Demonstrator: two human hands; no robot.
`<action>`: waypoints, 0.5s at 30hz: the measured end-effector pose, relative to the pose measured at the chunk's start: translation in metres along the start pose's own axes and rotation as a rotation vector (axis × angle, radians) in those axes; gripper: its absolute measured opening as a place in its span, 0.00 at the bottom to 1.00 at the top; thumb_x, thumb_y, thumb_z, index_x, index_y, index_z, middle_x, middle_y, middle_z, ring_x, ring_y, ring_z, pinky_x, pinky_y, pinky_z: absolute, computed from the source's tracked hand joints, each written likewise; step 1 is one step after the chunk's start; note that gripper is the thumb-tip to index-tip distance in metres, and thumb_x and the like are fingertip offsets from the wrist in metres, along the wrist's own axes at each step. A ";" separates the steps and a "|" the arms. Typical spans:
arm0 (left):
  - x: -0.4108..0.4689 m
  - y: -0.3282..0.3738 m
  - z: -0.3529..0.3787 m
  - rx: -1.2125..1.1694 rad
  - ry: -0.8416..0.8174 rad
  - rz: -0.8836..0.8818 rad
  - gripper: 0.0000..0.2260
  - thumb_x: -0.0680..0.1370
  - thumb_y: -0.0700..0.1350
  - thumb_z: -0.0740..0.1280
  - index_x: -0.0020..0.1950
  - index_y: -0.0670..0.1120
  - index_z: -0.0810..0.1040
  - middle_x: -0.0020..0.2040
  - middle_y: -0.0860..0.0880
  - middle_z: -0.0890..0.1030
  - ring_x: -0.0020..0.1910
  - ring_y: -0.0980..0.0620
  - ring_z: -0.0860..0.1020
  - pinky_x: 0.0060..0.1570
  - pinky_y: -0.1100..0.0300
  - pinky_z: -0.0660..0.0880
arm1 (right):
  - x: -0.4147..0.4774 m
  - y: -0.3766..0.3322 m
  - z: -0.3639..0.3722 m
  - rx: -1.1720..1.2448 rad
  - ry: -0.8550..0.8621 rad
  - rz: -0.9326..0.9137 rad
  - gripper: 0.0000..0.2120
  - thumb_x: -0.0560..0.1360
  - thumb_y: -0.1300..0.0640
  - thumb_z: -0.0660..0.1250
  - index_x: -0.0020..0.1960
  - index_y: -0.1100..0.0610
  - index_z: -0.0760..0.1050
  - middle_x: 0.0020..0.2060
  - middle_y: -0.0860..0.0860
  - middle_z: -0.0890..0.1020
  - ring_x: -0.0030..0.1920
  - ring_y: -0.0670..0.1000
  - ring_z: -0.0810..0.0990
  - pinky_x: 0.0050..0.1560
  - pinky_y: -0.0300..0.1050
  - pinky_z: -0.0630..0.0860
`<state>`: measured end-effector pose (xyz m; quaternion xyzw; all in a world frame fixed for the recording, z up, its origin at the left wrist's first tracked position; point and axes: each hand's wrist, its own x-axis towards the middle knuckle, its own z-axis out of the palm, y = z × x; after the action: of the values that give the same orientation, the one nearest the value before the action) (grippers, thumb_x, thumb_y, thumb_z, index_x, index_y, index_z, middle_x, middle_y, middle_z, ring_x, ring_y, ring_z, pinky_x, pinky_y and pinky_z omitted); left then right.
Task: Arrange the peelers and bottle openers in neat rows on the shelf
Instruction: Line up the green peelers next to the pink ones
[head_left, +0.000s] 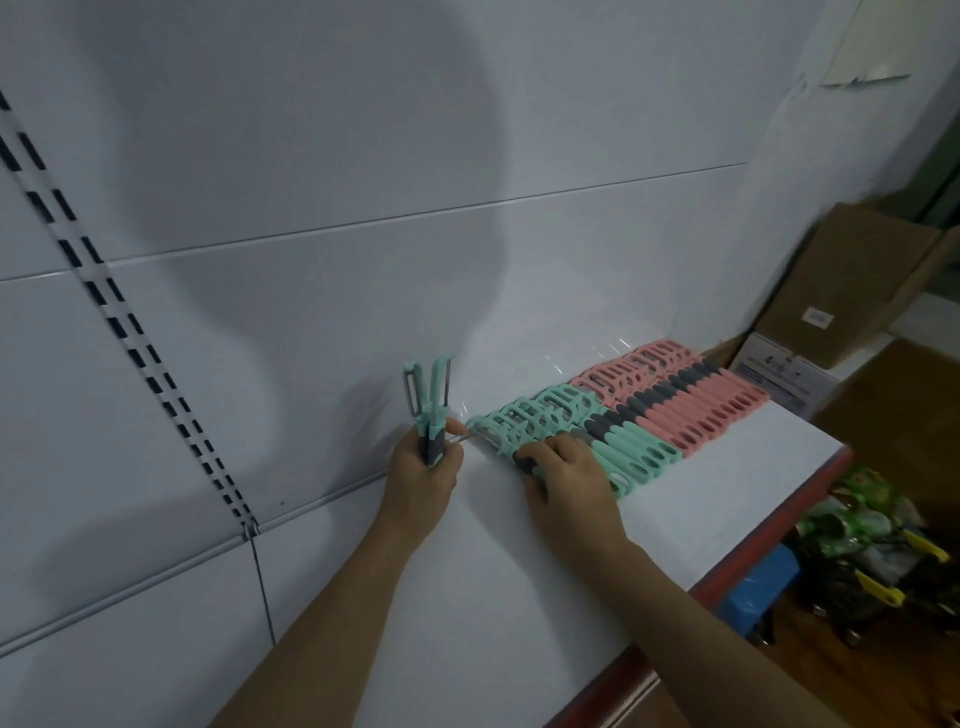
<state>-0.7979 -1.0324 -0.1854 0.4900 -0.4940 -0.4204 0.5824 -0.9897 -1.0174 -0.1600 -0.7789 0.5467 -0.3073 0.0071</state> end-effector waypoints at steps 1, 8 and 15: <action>-0.001 0.000 0.000 0.004 0.001 0.007 0.08 0.70 0.47 0.65 0.48 0.51 0.78 0.25 0.53 0.68 0.24 0.53 0.63 0.27 0.63 0.63 | -0.001 0.000 0.002 0.001 0.001 0.004 0.09 0.73 0.67 0.71 0.51 0.59 0.83 0.43 0.55 0.80 0.45 0.58 0.76 0.43 0.53 0.75; -0.001 -0.002 -0.001 0.062 0.037 -0.014 0.08 0.72 0.45 0.65 0.50 0.47 0.77 0.26 0.54 0.68 0.24 0.54 0.64 0.28 0.63 0.63 | -0.006 0.001 0.007 0.042 -0.028 0.041 0.08 0.74 0.63 0.71 0.52 0.56 0.83 0.46 0.52 0.79 0.46 0.54 0.74 0.45 0.52 0.74; 0.001 -0.009 -0.004 0.148 0.045 0.022 0.10 0.71 0.52 0.65 0.50 0.54 0.79 0.26 0.52 0.69 0.25 0.50 0.63 0.31 0.60 0.63 | -0.005 -0.001 0.005 0.016 -0.049 0.053 0.08 0.75 0.61 0.69 0.52 0.55 0.82 0.46 0.51 0.78 0.48 0.54 0.73 0.46 0.51 0.71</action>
<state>-0.7940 -1.0347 -0.1938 0.5356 -0.5158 -0.3651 0.5601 -0.9879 -1.0146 -0.1659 -0.7714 0.5642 -0.2922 0.0346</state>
